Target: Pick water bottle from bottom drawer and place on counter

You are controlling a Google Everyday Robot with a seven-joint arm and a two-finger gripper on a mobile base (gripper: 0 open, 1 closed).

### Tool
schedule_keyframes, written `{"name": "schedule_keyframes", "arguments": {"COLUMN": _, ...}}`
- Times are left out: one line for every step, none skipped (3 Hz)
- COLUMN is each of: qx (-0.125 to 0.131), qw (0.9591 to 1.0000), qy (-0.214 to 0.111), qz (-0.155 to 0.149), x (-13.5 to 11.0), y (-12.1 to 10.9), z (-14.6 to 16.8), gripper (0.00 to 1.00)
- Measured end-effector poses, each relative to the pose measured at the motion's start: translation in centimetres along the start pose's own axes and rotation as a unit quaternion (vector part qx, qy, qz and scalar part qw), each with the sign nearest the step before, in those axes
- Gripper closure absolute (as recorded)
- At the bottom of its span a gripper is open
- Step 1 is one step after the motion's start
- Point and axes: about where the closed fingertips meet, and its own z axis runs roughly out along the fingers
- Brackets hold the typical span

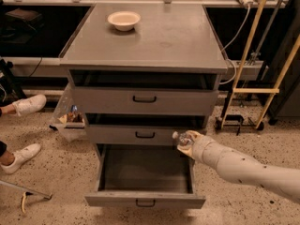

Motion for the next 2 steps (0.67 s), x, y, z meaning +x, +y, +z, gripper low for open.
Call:
{"name": "schedule_keyframes", "arguments": {"qx": 0.045, "qw": 0.9967, "qy": -0.043, "qz": -0.053, "x": -9.0, "y": 1.2, "z": -4.1, "gripper": 1.00}}
{"name": "schedule_keyframes", "arguments": {"qx": 0.040, "qw": 0.9860, "qy": -0.096, "qz": -0.130, "x": -19.6, "y": 7.7, "z": -7.0, "gripper": 1.00}}
